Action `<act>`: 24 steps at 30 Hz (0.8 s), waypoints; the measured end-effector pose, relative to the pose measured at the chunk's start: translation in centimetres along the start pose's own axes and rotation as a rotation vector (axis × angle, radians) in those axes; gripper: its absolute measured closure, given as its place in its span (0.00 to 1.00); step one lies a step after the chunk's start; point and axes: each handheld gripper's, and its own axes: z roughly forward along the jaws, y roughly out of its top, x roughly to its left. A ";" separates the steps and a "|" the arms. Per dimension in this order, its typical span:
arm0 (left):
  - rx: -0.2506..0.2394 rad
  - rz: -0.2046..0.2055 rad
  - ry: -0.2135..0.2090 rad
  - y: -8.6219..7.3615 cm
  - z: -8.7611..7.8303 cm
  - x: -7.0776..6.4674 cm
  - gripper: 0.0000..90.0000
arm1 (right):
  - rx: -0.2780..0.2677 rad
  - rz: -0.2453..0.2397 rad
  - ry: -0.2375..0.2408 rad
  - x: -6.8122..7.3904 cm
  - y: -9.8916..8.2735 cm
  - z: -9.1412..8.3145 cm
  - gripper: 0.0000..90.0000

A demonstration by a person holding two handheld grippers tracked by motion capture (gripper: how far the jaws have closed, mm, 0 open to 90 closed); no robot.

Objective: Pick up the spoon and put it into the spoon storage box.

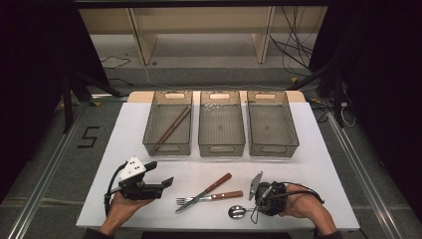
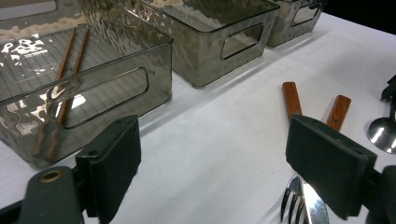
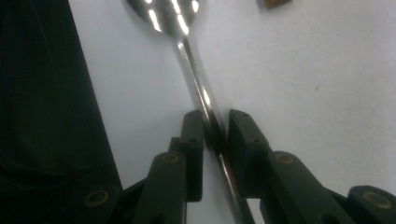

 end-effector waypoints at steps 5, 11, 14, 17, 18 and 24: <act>0.000 0.001 0.000 0.0 0.0 0.0 0.20 | 0.004 -0.023 0.006 0.1 0.1 0.0 0.90; 0.003 0.003 -0.004 0.0 0.1 -0.1 0.20 | 0.004 -0.043 0.013 0.2 0.1 0.0 0.93; 0.005 0.007 -0.004 0.0 0.1 0.0 0.20 | 0.010 -0.042 0.014 0.3 0.2 0.0 0.94; 0.004 0.004 -0.004 0.0 0.1 0.0 0.20 | 0.011 -0.046 0.013 0.3 0.2 0.0 0.95; 0.004 0.004 -0.003 0.0 0.1 0.0 0.20 | 0.014 -0.052 0.011 0.3 0.2 0.0 0.95; -0.001 0.003 -0.002 0.0 0.0 0.0 0.20 | 0.005 -0.055 0.017 0.5 0.4 -0.3 0.95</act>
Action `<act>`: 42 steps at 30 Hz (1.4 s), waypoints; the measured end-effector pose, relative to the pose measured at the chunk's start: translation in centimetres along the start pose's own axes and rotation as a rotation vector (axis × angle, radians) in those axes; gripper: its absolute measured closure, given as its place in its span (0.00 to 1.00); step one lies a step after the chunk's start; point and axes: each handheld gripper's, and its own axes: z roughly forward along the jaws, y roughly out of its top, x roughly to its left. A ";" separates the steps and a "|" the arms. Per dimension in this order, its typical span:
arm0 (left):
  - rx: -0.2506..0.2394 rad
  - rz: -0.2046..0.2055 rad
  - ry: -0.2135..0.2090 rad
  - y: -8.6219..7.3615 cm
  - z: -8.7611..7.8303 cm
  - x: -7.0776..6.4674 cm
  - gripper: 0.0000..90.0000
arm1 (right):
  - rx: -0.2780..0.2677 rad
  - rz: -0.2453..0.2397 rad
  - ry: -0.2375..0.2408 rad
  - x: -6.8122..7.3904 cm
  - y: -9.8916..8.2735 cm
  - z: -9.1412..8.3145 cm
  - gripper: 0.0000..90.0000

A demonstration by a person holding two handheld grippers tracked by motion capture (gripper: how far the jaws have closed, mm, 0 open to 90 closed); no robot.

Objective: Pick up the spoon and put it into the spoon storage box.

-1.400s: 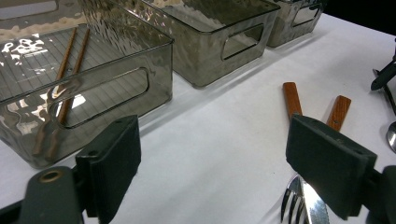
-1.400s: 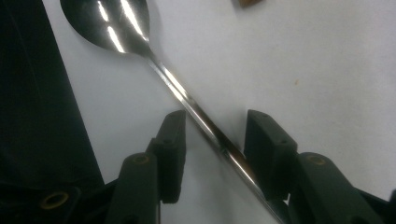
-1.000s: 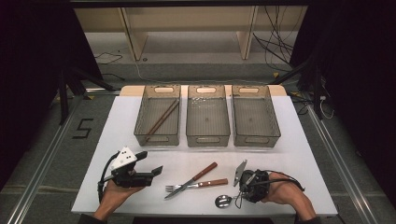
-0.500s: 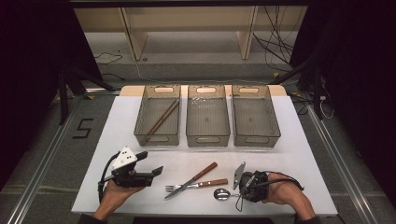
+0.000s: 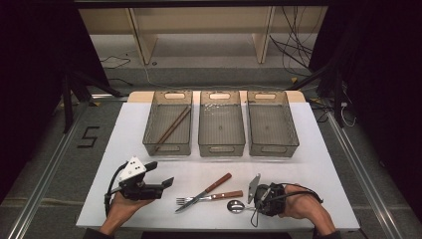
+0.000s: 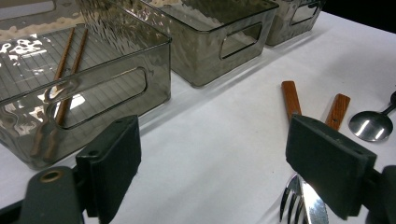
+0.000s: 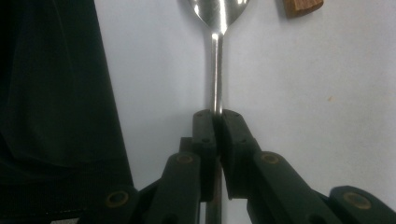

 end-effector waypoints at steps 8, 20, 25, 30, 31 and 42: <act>-0.002 0.001 0.002 0.0 -0.1 0.1 0.20 | -0.049 0.034 -0.005 0.0 -0.2 -1.0 0.95; -0.015 -0.008 0.005 0.0 -0.2 0.1 0.20 | -0.166 0.085 -0.036 -0.6 -0.5 -2.2 0.95; -0.018 -0.008 0.006 0.1 -0.2 0.1 0.20 | -0.246 0.157 -0.079 -1.3 -0.7 -2.7 0.95; -0.026 -0.016 0.009 0.1 -0.3 0.2 0.20 | -0.314 0.242 -0.110 -2.1 -0.9 -3.0 0.95; -0.026 -0.016 0.009 0.1 -0.3 0.2 0.20 | -0.321 0.260 -0.114 -2.2 -0.9 -3.0 0.95; -0.034 -0.022 0.013 0.1 -0.3 0.2 0.20 | -0.388 0.367 -0.132 -3.6 -0.9 -3.4 0.95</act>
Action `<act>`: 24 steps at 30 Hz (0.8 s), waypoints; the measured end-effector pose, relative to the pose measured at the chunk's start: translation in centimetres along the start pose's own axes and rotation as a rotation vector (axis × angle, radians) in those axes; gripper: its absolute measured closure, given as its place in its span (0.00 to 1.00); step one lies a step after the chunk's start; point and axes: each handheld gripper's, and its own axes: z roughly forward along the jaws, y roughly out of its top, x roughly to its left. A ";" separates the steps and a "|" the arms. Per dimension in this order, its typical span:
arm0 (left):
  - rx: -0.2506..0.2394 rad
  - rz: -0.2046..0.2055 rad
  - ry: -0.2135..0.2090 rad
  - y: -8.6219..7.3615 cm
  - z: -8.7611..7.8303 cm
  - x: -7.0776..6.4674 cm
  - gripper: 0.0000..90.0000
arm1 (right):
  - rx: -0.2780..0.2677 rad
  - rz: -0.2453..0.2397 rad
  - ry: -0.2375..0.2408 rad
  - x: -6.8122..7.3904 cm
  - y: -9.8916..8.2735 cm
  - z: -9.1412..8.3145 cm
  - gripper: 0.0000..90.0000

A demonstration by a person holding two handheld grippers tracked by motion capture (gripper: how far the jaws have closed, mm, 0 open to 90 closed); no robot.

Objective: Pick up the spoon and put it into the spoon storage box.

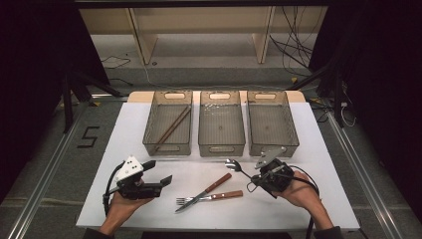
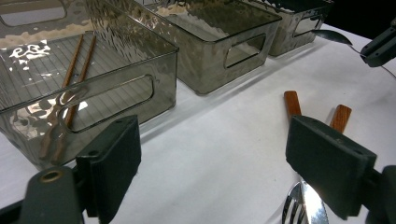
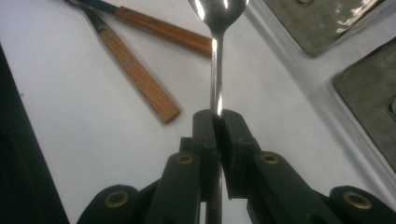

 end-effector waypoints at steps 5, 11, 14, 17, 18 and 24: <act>-0.002 0.000 0.001 0.0 0.0 0.0 0.20 | -0.025 0.012 -0.004 -0.3 0.4 0.0 0.95; -0.005 -0.003 0.001 0.0 -0.1 0.1 0.20 | -0.053 0.036 -0.018 -0.7 0.9 0.0 0.95; -0.007 -0.004 0.001 0.0 -0.1 0.1 0.20 | -0.062 0.048 -0.023 -0.9 1.2 0.0 0.95; -0.010 -0.003 0.002 0.0 -0.1 0.1 0.20 | -0.075 0.065 -0.029 -1.2 1.5 0.0 0.95; -0.011 -0.005 0.002 0.0 -0.1 0.1 0.20 | -0.078 0.070 -0.033 -1.3 1.7 -0.1 0.95; -0.020 -0.011 0.002 0.0 -0.1 0.1 0.20 | -0.112 0.094 -0.036 -1.9 2.7 -0.2 0.95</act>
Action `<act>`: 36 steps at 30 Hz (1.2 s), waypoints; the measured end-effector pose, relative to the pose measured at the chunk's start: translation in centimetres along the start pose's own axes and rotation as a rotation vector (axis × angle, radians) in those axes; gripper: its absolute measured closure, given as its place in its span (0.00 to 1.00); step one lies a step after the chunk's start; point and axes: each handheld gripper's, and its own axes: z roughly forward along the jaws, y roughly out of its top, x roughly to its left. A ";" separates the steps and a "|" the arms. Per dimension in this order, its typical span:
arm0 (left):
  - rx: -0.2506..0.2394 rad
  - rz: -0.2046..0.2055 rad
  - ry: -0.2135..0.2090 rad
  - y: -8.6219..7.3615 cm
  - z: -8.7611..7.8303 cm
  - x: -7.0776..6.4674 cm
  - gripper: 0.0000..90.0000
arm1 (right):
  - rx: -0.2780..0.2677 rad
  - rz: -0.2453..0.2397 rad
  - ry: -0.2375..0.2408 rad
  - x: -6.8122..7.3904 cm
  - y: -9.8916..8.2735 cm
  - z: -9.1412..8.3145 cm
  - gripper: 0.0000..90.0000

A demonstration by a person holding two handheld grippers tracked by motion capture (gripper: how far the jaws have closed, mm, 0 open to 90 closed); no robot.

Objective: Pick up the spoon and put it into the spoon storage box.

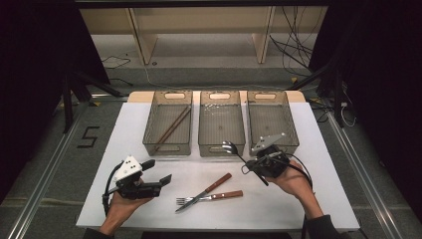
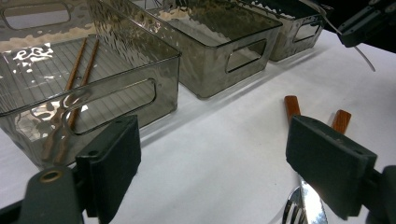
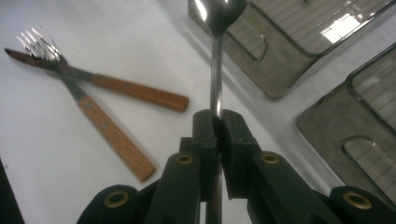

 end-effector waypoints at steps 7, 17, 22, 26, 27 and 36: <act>-0.003 -0.002 -0.002 0.0 -0.1 0.1 0.19 | -0.042 0.030 -0.004 -0.7 1.7 0.1 0.95; -0.006 -0.003 -0.003 0.0 -0.1 0.1 0.19 | -0.072 0.063 -0.023 -1.8 4.8 0.8 0.95; -0.007 -0.002 -0.003 0.0 -0.1 0.1 0.19 | -0.083 0.081 -0.033 -2.6 6.4 1.3 0.95; -0.007 -0.002 -0.005 0.0 -0.1 0.1 0.19 | -0.096 0.101 -0.040 -3.1 7.6 1.5 0.95; -0.007 -0.002 -0.005 0.0 -0.1 0.1 0.19 | -0.098 0.107 -0.042 -3.3 7.9 1.6 0.95; -0.014 -0.005 -0.002 0.0 -0.2 0.1 0.19 | -0.110 0.138 -0.071 -4.2 10.3 2.5 0.95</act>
